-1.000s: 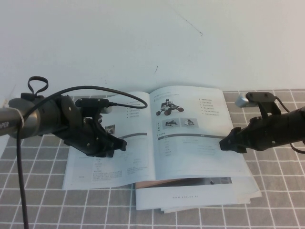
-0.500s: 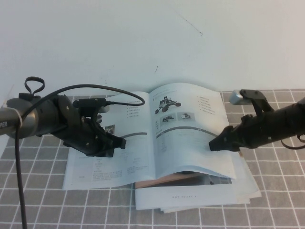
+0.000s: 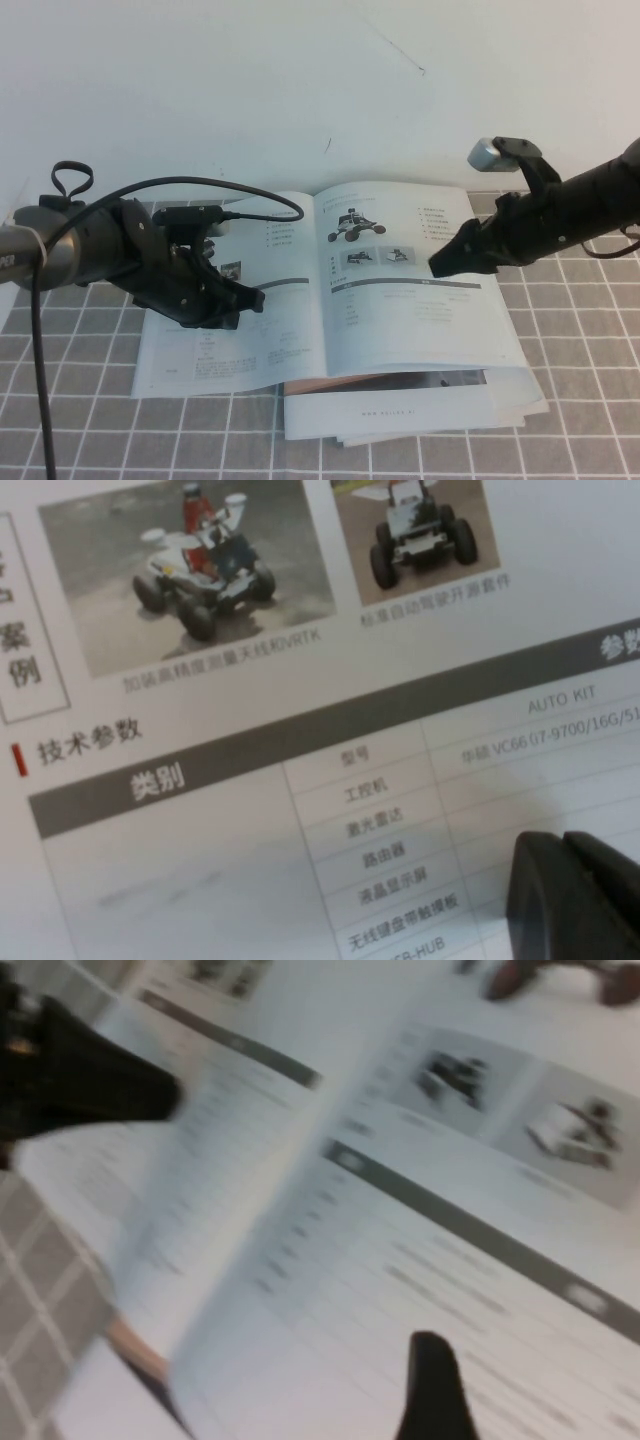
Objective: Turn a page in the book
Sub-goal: Open the closed book
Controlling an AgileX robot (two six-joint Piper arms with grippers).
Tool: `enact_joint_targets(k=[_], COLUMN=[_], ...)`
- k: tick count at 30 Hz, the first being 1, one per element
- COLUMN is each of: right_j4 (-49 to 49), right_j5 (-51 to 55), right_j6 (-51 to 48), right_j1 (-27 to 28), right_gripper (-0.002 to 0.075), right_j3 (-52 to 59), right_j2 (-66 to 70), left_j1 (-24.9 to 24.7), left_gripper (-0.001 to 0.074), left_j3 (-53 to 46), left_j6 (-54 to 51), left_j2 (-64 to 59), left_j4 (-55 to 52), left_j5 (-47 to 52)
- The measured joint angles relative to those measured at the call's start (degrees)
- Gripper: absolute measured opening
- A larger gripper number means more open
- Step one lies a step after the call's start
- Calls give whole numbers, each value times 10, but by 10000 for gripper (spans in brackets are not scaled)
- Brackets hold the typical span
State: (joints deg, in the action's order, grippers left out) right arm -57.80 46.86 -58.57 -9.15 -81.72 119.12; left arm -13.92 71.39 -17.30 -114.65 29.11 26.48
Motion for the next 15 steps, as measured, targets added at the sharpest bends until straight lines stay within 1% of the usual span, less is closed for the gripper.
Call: enact_joint_targets(k=[3, 6, 10, 15], right_j4=[99, 162, 186, 186], right_j5=[-15, -20, -31, -43], right_j6=[81, 124, 151, 173], right_j1=[0, 0, 0, 0], right_gripper=[433, 433, 433, 433], right_j3=[-11, -12, -12, -12], right_j2=[1, 1, 1, 2], left_j1=[0, 0, 0, -8], left_gripper=[-4, -4, -4, -4], left_j3=[1, 17, 57, 106], left_j6=[-5, -12, -13, -13], left_j2=[0, 0, -4, -4], left_j4=[1, 0, 16, 40], left_j5=[3, 20, 61, 70])
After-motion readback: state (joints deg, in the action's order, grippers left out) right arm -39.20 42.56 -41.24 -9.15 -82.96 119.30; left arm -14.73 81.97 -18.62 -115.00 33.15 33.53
